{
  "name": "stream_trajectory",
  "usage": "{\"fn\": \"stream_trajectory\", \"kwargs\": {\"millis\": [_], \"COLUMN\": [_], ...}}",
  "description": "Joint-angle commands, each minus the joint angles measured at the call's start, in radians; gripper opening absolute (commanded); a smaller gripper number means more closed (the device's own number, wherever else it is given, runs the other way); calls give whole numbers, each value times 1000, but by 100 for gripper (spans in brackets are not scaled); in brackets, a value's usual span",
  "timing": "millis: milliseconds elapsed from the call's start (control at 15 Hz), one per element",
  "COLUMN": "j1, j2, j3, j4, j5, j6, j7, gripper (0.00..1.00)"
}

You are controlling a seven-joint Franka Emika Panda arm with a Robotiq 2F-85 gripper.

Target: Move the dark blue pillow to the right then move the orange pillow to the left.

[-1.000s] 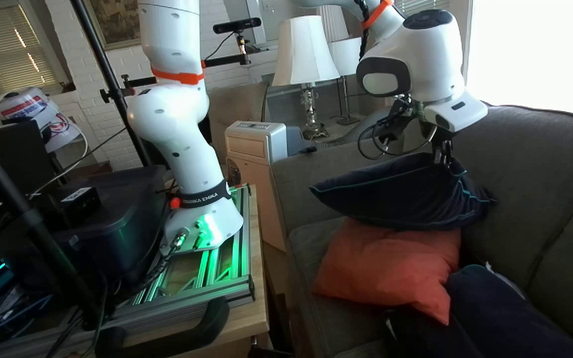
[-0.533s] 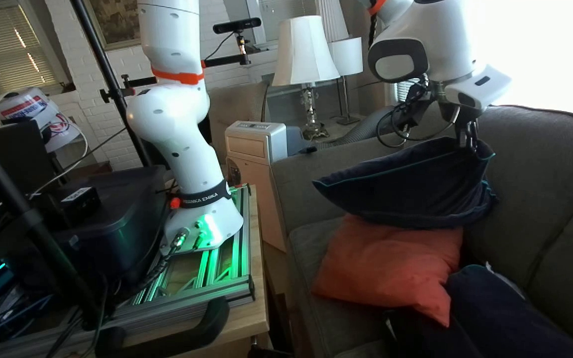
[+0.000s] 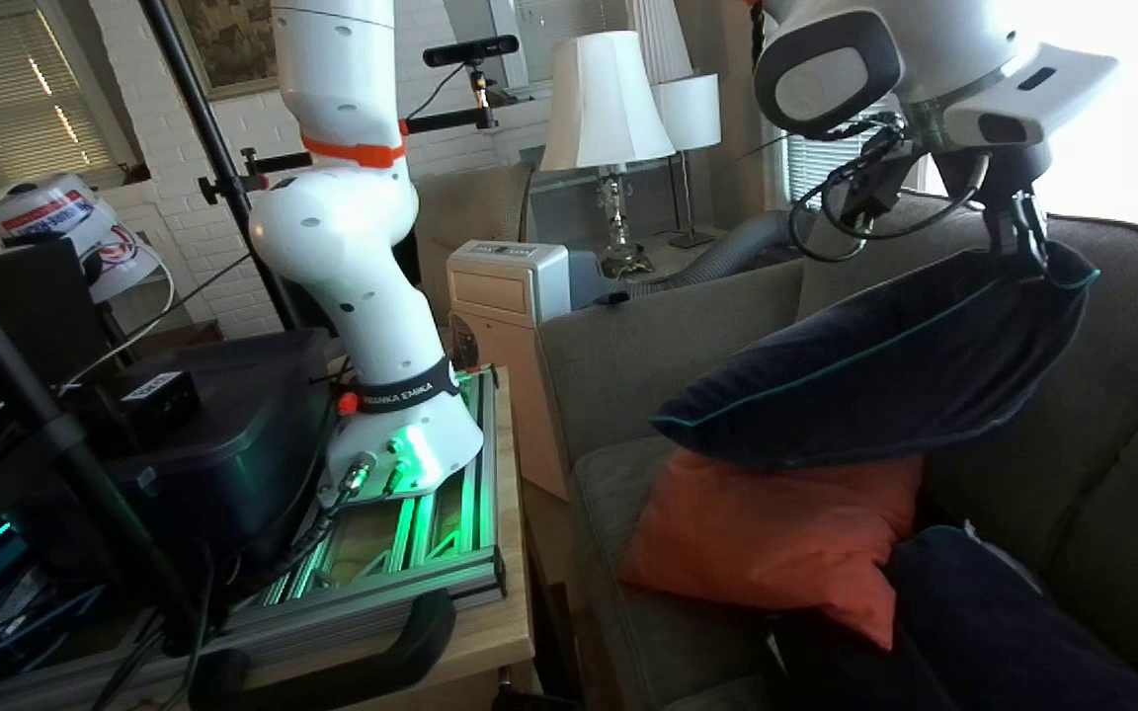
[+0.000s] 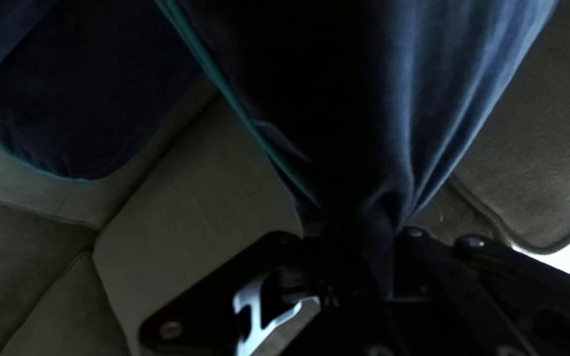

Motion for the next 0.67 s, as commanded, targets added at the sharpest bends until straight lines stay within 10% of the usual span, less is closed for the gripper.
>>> {"fn": "stream_trajectory", "kwargs": {"millis": [0,600], "j1": [1,83], "j2": [-20,19], "j3": [-76,-330], "j4": [44,141], "j5": [-190,-714], "j6": [17,-49], "j7": [141,491], "gripper": [4,4]}}
